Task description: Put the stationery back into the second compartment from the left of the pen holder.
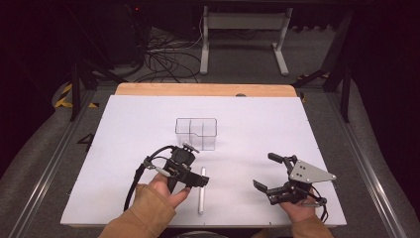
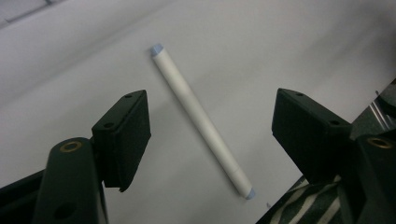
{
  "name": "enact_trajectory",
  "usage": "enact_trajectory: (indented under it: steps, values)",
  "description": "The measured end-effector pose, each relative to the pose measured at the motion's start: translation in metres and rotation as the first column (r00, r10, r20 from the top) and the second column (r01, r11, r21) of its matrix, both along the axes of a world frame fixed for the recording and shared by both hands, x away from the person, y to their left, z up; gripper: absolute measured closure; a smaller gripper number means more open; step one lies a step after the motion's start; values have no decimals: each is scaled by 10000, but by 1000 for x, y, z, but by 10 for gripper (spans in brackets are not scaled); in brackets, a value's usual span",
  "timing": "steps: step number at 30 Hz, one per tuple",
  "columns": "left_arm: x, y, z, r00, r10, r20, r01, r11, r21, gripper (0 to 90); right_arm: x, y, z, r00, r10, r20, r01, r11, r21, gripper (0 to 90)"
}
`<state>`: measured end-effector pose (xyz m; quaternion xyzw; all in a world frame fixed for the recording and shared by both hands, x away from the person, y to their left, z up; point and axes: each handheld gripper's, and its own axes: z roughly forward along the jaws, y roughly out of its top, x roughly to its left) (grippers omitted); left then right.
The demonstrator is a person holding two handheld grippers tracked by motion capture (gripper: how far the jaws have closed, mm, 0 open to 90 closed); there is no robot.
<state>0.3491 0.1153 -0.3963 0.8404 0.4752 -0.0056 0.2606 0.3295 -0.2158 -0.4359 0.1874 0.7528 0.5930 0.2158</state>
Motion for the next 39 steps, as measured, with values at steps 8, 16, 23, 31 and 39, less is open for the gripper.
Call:
enact_trajectory:
  steps: [8, 16, 23, 31, 39]
  values:
    - [7, -7, -11, 9958, 97, -913, -96, 10000, 17, 308, 0, 0, 0, 10000, 70, 23, -71, 10000, 53, 42]
    - [15, -8, -15, 9870, 381, -1560, -364, 9992, 133, 309, 0, 0, 1, 9999, 104, 5, -104, 9999, 40, 42]
    - [18, -11, -18, 9751, 732, -2094, -683, 9972, 305, 316, 0, 1, 1, 9999, 142, 27, -142, 9998, 148, 42]
    - [22, -17, -26, 9691, 967, -2269, -897, 9951, 412, 314, -2, 2, 2, 9998, 198, 52, -198, 9997, 114, 42]
    - [23, -17, -28, 9672, 1148, -2265, -976, 9915, 859, 335, -1, 3, 1, 9998, 211, 37, -211, 9997, 86, 42]
